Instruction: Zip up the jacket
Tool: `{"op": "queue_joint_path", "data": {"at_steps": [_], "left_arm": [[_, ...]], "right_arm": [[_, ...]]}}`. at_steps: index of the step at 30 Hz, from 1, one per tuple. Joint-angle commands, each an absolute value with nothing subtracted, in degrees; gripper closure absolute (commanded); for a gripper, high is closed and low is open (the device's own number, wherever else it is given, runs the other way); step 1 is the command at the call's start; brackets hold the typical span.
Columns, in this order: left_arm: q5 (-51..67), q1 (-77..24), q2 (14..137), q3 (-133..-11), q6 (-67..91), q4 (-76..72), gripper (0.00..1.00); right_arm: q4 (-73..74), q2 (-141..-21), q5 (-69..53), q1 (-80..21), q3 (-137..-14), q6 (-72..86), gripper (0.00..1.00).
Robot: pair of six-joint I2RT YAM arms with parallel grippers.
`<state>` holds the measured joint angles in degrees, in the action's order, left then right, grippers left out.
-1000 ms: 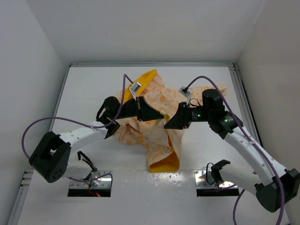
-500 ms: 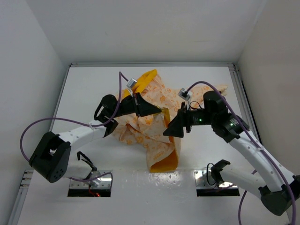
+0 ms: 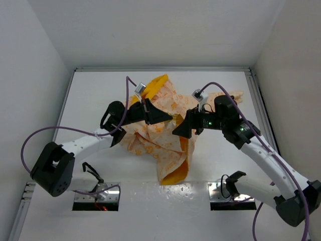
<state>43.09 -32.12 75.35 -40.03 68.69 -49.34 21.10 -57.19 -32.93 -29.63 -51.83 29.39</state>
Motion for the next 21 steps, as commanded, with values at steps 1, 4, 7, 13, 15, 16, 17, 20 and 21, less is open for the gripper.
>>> {"op": "queue_joint_path", "data": {"at_steps": [1,4,7,13,15,16,17,20,21], "left_arm": [[42.89,-33.57,73.13,-41.4,69.61,-52.21,1.0],[42.28,-33.57,73.65,-41.4,69.61,-52.21,1.0],[41.75,-34.1,74.27,-41.4,70.14,-52.21,1.0],[40.52,-34.72,74.79,-40.87,69.61,-51.42,1.0],[39.82,-34.72,75.32,-40.87,68.91,-50.63,1.0],[39.81,-34.72,75.32,-40.87,68.91,-50.1,1.0],[39.21,-34.72,75.32,-40.26,68.91,-50.1,1.0],[38.67,-35.24,75.32,-40.25,67.77,-49.57,1.0],[38.67,-35.24,75.32,-40.25,67.76,-49.57,1.0]], "right_arm": [[12.86,-57.91,-33.57,-29.44,-50.8,31.81,0.21],[8.97,-58.97,-36.21,-29.79,-49.84,34.36,0.24],[4.32,-59.41,-36.56,-29.97,-48.17,36.38,0.33],[1.67,-60.29,-36.56,-31.11,-48.52,36.91,0.45],[1.14,-60.21,-36.65,-31.2,-48.6,36.91,0.53],[0.62,-59.94,-36.74,-31.46,-48.6,36.91,0.55],[1.31,-59.51,-36.39,-31.81,-48.86,36.65,0.57],[2.9,-58.63,-36.12,-32.17,-49.22,35.86,0.72],[3.86,-58.62,-35.78,-32.25,-49.22,35.51,0.84]]}}
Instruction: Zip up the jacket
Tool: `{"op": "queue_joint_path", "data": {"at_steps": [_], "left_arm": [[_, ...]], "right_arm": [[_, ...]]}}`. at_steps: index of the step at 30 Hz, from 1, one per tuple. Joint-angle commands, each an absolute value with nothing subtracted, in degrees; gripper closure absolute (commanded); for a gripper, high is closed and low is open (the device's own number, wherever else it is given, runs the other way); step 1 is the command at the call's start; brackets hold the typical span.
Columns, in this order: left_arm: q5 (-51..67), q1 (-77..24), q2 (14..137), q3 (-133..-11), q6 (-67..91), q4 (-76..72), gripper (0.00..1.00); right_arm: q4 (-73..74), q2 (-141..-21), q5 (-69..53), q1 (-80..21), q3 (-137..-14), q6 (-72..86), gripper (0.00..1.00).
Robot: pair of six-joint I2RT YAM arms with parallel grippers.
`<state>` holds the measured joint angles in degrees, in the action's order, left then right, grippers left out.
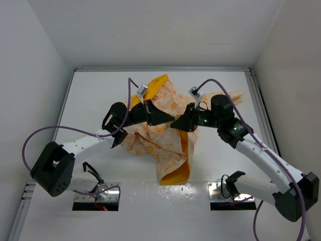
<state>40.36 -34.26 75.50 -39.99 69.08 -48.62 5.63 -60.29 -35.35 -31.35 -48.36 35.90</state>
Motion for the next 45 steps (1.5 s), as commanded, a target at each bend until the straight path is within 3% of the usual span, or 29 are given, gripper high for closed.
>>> {"op": "queue_joint_path", "data": {"at_steps": [1,2,6,17,27,28,31,33,42,45], "left_arm": [[38.67,-35.24,75.84,-40.25,67.24,-49.05,1.0],[38.67,-35.24,75.85,-40.25,67.24,-48.35,1.0],[40.77,-35.24,75.85,-37.2,66.0,-48.51,1.0],[49.48,-35.24,88.41,-31.55,76.11,-78.54,1.0],[49.75,-31.9,84.47,-32.16,68.57,-72.44,1.0],[49.75,-32.69,83.77,-32.86,67.51,-71.55,1.0],[50.36,-34.36,83.23,-33.66,67.58,-70.93,1.0],[50.36,-34.89,83.23,-34.19,68.28,-72.15,1.0],[49.83,-35.95,82.18,-34.98,67.68,-70.58,1.0],[49.83,-35.95,81.65,-34.98,68.2,-70.58,1.0]], "right_arm": [[4.65,-58.28,-35.68,-32.26,-49.22,34.9,0.93],[5.53,-58.1,-35.34,-32.26,-49.74,33.59,1.0],[13.24,-54.5,-33.32,-32.08,-50.27,28.85,1.0],[24.96,-48.96,-32.43,-31.38,-54.4,19.17,1.0],[28.39,-45.96,-34.36,-28.65,-53.1,19.85,1.0],[25.43,-46.23,-34.97,-28.57,-52.74,20.73,0.99],[17.8,-47.54,-37.0,-28.74,-50.36,25.39,0.73],[14.0,-49.29,-39.19,-28.83,-49.49,28.91,0.68],[11.25,-51.5,-39.38,-28.74,-48.6,34.1,0.64],[13.79,-51.33,-37.27,-28.91,-48.6,32.97,0.58]]}}
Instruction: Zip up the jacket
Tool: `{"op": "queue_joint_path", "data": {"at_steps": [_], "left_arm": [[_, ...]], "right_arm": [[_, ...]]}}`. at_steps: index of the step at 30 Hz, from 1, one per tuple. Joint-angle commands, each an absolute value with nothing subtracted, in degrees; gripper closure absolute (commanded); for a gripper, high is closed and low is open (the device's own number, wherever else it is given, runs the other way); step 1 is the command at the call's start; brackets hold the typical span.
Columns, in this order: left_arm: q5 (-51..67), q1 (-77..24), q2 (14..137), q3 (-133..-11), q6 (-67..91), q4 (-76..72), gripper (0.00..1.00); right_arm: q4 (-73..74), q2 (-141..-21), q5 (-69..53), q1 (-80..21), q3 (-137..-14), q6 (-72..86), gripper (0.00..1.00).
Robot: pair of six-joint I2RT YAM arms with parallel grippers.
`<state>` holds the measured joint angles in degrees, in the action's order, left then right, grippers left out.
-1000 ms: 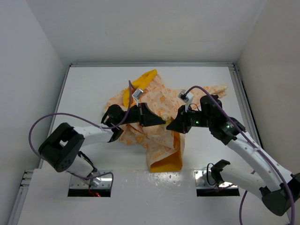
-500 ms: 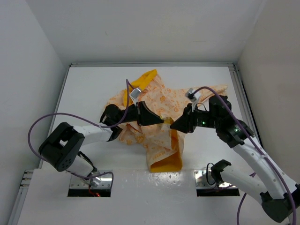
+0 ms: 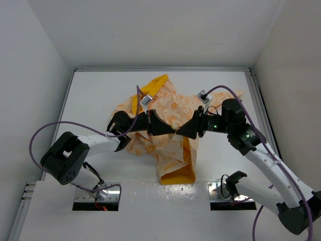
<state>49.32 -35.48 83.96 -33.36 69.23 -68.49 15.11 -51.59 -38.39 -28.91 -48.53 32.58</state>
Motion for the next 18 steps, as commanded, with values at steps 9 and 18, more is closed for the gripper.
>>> {"op": "queue_joint_path", "data": {"at_steps": [9,18], "left_arm": [[49.83,-35.95,79.98,-34.45,68.73,-70.58,1.0],[49.83,-37.53,80.51,-34.98,67.5,-68.47,1.0]], "right_arm": [[21.01,-49.66,-35.59,-27.33,-49.22,30.67,0.55],[12.66,-51.41,-38.23,-27.51,-46.5,35.15,0.52]]}}
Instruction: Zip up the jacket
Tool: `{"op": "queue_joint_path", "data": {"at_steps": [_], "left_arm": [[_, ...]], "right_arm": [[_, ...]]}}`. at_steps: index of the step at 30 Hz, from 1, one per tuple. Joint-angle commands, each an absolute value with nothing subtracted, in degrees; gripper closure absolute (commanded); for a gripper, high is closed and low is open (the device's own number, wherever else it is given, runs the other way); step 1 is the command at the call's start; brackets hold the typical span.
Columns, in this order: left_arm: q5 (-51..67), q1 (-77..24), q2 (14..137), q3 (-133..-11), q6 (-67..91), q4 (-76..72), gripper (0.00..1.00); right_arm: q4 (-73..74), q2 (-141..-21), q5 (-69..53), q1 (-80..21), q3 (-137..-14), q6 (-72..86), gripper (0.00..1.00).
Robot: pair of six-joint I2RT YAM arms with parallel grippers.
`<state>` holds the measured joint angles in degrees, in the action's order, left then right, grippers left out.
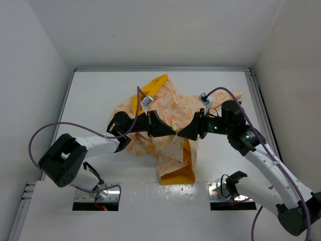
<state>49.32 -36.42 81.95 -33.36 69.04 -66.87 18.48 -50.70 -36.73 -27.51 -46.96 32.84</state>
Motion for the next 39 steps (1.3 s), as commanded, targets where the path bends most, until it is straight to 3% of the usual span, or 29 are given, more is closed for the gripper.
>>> {"op": "queue_joint_path", "data": {"at_steps": [1,4,7,11,12,13,23,32,39], "left_arm": [[49.83,-37.53,80.51,-35.5,66.89,-68.47,1.0],[49.83,-38.06,81.65,-36.04,66.88,-67.94,1.0],[49.83,-38.06,82.18,-36.56,66.88,-67.94,1.0],[49.83,-38.06,82.18,-36.56,66.88,-67.94,1.0],[49.83,-38.06,82.18,-36.56,66.88,-67.94,1.0],[49.22,-38.06,82.18,-36.56,66.88,-67.94,1.0],[48.69,-33.93,83.84,-35.34,64.6,-65.4,1.0],[51.5,-29.88,88.86,-33.66,64.08,-69.61,1.0],[54.57,-24.7,90.53,-36.2,56.35,-65.07,1.0]], "right_arm": [[10.66,-52.63,-38.58,-27.34,-46.67,35.68,0.52],[8.19,-53.96,-40.43,-27.51,-46.41,37.52,0.53],[6.5,-54.14,-41.04,-27.6,-44.91,38.76,0.63],[8.69,-53.18,-40.87,-27.42,-43.6,37.62,0.83],[9.48,-52.74,-40.96,-27.6,-43.59,37.01,0.97],[10.28,-52.13,-40.52,-27.6,-43.51,36.13,1.0],[22.4,-47.9,-40.08,-25.58,-45.78,28.13,1.0],[34.27,-43.86,-40.34,-19.16,-49.66,22.33,1.0],[35.07,-39.47,-43.68,-10.13,-48.43,23.46,1.0]]}}
